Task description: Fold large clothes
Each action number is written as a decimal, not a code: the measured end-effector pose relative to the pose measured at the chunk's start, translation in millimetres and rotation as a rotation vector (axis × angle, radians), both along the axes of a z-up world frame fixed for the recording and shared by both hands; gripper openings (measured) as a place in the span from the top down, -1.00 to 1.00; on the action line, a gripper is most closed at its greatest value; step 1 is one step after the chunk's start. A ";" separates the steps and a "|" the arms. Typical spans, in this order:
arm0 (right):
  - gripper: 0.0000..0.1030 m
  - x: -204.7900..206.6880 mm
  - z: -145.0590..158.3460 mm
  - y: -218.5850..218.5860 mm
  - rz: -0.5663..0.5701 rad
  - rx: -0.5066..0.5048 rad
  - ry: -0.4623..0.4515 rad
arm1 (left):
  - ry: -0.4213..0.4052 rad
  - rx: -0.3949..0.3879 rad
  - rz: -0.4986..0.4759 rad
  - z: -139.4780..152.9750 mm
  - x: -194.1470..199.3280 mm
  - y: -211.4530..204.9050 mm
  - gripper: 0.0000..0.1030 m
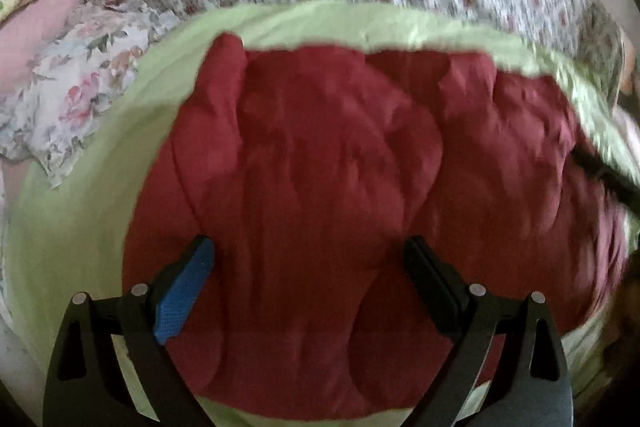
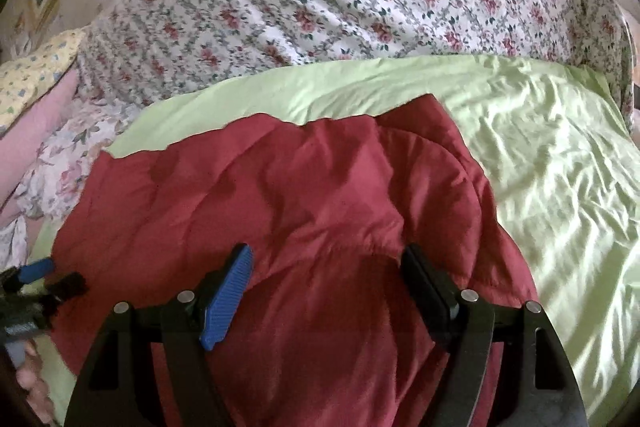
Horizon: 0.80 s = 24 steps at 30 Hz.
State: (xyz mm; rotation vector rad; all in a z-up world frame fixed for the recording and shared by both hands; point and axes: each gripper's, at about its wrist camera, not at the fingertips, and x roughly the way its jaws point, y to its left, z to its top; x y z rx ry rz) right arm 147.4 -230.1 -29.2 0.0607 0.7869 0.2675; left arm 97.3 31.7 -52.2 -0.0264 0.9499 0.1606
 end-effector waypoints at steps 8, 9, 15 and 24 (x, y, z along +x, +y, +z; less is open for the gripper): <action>-0.73 -76.2 2.8 7.3 0.081 -0.026 0.009 | -0.004 0.023 0.015 -11.9 -11.0 -6.5 -0.93; -0.73 -82.3 0.7 8.2 0.087 -0.037 0.009 | -0.004 0.027 0.015 -11.4 -12.9 -8.4 -0.93; -0.73 -78.8 -17.1 2.1 0.047 -0.082 0.057 | 0.002 0.042 0.000 -7.8 -29.0 -13.6 -0.93; -0.73 -73.5 -36.9 -9.2 0.022 -0.083 0.070 | -0.003 0.068 -0.006 -0.9 -46.3 -19.9 -0.93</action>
